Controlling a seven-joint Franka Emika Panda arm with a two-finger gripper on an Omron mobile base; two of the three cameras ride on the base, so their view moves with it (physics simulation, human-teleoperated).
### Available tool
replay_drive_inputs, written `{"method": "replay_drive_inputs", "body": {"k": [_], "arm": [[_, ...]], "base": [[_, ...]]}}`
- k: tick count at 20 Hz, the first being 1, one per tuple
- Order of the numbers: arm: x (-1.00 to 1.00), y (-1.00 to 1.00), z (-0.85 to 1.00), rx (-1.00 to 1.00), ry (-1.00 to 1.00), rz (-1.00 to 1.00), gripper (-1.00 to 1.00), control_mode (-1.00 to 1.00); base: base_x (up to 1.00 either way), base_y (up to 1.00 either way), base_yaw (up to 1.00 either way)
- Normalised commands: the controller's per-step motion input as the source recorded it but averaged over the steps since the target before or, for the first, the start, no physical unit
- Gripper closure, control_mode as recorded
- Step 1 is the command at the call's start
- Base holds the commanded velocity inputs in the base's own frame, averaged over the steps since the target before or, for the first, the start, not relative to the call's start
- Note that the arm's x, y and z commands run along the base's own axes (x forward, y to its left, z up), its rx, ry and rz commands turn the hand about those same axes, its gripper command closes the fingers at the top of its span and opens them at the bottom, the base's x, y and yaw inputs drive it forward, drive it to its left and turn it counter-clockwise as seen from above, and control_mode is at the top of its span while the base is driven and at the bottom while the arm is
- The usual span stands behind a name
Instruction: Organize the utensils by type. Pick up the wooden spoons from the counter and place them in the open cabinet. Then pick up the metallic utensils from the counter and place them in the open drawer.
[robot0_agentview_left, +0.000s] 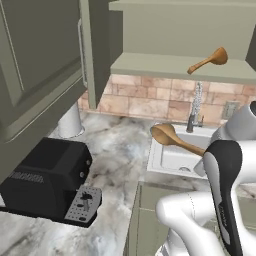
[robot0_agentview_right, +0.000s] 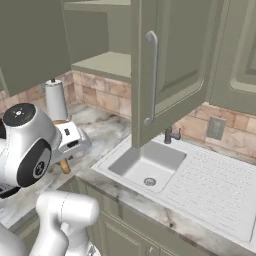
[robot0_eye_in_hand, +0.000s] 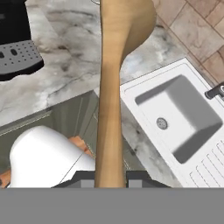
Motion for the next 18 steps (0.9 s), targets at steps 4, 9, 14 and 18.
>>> {"method": "replay_drive_inputs", "body": {"k": [4, 9, 14, 18], "arm": [[0.00, 0.00, 0.00, 0.00, 0.00, 0.00, 1.00, 1.00], [0.06, 0.00, -0.02, -0.04, -0.03, 0.11, 1.00, -1.00], [0.18, 0.00, 0.00, -0.09, -0.02, 0.03, 1.00, -1.00], [0.19, 0.00, 0.01, -0.07, 0.00, -0.06, 1.00, -1.00]], "base": [[0.14, 0.00, 0.29], [0.05, 0.00, 0.11], [0.00, 0.00, 0.00], [0.00, 0.00, 0.00]]}}
